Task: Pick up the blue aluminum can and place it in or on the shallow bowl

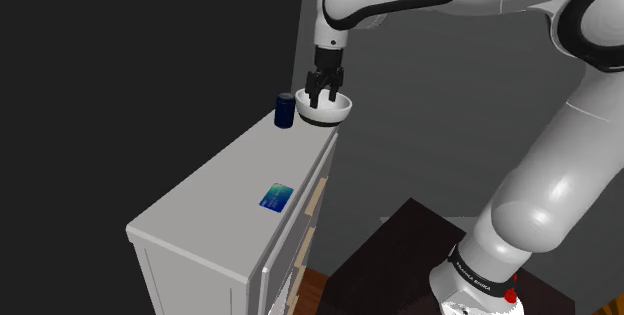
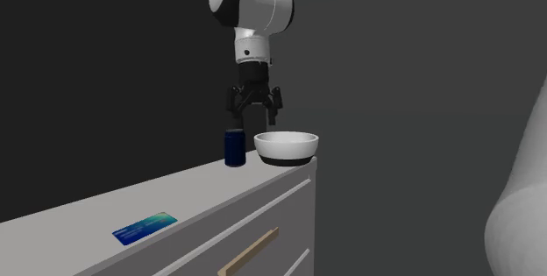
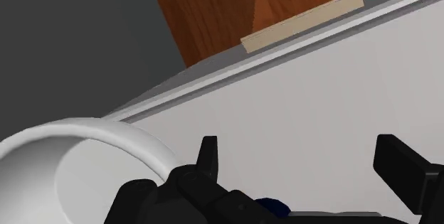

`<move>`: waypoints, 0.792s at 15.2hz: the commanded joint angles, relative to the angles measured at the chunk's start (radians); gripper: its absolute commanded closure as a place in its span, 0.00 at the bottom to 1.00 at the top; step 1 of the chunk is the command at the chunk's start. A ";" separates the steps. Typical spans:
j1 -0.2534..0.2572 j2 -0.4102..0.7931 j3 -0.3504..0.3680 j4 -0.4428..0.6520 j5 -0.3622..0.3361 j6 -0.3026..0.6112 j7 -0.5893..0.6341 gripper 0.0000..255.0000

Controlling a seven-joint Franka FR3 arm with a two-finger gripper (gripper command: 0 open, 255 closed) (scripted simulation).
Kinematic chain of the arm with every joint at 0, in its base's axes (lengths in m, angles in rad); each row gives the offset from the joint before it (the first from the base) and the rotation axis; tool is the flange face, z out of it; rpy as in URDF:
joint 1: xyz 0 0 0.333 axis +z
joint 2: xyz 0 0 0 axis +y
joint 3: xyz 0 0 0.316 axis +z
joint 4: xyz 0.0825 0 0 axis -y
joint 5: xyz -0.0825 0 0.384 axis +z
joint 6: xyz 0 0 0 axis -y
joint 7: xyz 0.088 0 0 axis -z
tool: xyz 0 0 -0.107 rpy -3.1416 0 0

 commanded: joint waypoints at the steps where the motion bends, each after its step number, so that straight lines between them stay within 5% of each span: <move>1: 0.000 0.068 0.001 0.077 -0.010 0.008 0.009 0.00; 9: 0.023 0.365 0.003 0.466 -0.054 -0.023 0.051 0.00; 12: 0.025 0.381 0.001 0.462 -0.056 0.000 0.053 0.00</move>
